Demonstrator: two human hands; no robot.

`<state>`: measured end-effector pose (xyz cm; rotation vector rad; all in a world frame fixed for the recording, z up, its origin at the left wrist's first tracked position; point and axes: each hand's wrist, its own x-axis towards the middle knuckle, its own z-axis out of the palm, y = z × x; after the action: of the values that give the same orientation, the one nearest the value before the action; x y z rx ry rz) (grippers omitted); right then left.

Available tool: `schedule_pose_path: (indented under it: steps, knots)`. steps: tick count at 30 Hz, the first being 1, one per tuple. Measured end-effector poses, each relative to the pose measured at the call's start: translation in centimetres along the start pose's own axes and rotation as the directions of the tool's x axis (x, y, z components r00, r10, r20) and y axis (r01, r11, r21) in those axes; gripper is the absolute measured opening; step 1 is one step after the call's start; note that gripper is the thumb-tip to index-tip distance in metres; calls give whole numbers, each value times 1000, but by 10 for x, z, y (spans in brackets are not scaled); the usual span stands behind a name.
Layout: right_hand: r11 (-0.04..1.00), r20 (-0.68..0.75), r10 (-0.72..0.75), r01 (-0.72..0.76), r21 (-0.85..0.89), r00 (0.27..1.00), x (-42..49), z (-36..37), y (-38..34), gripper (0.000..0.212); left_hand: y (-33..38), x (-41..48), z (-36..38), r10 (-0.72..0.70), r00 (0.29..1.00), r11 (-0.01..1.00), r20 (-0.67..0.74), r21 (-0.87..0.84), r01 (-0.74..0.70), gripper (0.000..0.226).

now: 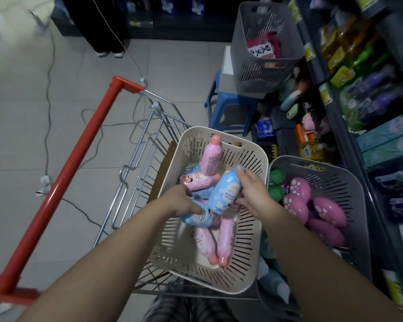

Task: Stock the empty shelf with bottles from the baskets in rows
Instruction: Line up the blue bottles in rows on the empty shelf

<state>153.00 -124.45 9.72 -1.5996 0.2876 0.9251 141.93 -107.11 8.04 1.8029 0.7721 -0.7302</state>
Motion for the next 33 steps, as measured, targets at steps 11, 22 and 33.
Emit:
schedule_pose_path:
  steps: [11,22,33]
  knots:
    - [977,260,192,-209,38,946,-38,-2,-27,38,39,-37,-70,152,886,977,438,-201,-68,42]
    - [932,260,193,-260,252,946,-83,-4,-29,57,59,-43,-50,141,951,875,276,-484,10,65]
    - [861,83,89,-119,495,993,-106,-3,-38,53,80,-53,1,235,906,473,353,-855,210,41]
